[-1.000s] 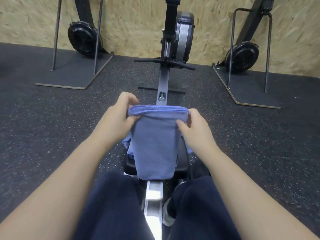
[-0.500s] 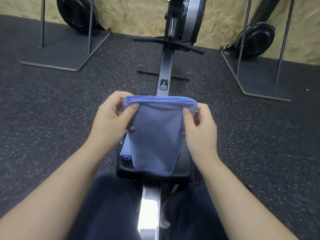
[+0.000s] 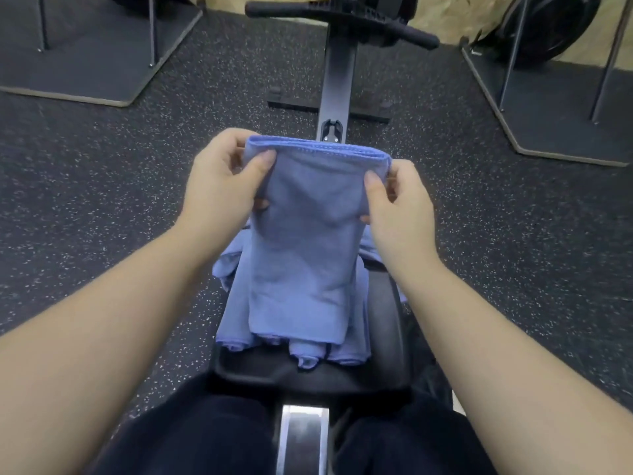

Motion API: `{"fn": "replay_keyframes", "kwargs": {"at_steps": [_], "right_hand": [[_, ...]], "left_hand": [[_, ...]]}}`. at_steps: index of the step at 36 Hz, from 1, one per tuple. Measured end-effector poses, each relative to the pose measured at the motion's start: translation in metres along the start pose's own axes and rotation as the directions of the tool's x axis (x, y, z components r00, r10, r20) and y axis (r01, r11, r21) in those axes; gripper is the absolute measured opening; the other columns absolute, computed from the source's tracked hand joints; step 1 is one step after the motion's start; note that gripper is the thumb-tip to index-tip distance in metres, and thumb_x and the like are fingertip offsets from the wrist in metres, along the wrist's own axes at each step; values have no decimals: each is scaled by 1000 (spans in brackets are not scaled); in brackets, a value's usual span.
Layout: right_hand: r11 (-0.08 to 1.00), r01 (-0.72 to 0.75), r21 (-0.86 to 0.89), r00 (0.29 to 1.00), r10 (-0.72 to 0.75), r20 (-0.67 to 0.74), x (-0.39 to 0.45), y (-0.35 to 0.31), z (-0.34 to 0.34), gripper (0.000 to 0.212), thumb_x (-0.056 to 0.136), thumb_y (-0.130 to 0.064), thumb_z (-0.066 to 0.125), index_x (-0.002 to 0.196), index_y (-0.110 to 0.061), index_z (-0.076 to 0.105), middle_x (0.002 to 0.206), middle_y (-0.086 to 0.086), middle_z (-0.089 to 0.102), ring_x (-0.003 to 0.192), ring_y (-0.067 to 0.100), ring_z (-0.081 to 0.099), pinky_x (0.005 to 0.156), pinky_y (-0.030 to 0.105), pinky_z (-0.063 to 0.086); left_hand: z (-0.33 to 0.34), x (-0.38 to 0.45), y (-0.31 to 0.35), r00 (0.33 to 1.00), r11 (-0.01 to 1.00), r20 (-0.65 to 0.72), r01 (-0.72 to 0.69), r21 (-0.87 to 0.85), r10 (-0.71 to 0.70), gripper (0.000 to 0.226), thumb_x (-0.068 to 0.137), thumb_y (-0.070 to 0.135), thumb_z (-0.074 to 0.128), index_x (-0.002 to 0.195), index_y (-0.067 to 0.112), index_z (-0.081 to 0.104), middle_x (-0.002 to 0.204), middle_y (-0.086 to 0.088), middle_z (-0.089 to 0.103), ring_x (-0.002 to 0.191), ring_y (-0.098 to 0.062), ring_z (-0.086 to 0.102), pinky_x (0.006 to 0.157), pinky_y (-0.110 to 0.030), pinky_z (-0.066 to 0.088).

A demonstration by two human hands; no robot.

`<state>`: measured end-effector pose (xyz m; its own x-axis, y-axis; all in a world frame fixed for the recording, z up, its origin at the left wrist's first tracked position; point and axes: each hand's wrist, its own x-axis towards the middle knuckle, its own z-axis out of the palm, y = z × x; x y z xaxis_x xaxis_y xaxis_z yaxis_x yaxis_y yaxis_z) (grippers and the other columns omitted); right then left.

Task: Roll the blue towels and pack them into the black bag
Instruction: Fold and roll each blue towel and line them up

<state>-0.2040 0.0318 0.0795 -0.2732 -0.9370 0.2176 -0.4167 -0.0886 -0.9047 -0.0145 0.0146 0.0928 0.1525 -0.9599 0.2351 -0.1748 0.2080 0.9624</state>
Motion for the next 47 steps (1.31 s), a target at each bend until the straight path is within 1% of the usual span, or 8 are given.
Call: {"fn": "replay_keyframes", "kwargs": {"at_steps": [10,15,17,20,27,32,39,47], "right_hand": [[991,-129,-28,989,131,68,58,52,41,14,96,-21,49,83,-20,48,74,-12,50,78,14,51,83,51,53],[980,-198,33,977,194,89,67,52,41,24,99,-17,46,122,-20,48,118,-5,58,100,12,55,97,33,45],[985,-173,16,979,170,108,64,48,36,36,100,-19,46,136,-18,41,137,1,49,105,6,49,87,13,36],[996,-81,-30,974,85,210,46,46,31,37,99,-16,46,136,-17,41,135,2,51,106,2,49,85,9,33],[965,131,-227,869,-2,496,-22,63,17,37,97,-19,51,134,-17,46,129,-7,52,123,12,49,106,27,35],[836,215,-505,861,82,502,-67,81,10,49,94,-31,56,139,-22,42,139,3,47,125,20,45,101,32,36],[860,17,-509,858,249,449,-85,85,13,53,92,-23,59,140,-22,36,139,6,41,121,26,50,98,36,40],[915,-129,-383,899,270,344,-79,96,16,54,88,-24,65,135,-17,40,127,3,50,101,8,44,81,18,29]], "left_hand": [[24,44,-59,980,980,-31,197,-19,-197,7,96,18,56,101,22,58,88,8,58,86,-10,59,68,-27,57],[16,39,-77,995,972,27,84,217,-92,56,99,22,50,149,25,25,155,9,23,140,-8,28,115,-25,27],[13,27,-82,994,956,109,-17,293,-16,60,98,16,51,151,21,23,159,1,14,146,-11,14,115,-15,17],[6,-4,-87,960,900,271,-176,398,68,61,94,12,58,148,16,29,153,4,18,142,-6,14,102,3,10],[-14,-73,-114,794,795,606,-338,504,-46,77,77,68,43,145,43,17,156,16,3,148,-12,8,119,-39,13],[-16,-100,-129,700,595,654,-406,694,-285,88,84,61,57,147,44,-3,152,16,-20,141,-10,-20,118,-44,-1],[-17,-98,-124,808,656,548,-294,695,-218,53,85,10,62,137,13,50,149,-11,36,140,-30,31,113,-41,30],[-13,-102,-112,883,630,380,-133,765,-274,20,94,23,52,112,17,50,122,-2,42,92,-33,55,75,-40,46]]}}
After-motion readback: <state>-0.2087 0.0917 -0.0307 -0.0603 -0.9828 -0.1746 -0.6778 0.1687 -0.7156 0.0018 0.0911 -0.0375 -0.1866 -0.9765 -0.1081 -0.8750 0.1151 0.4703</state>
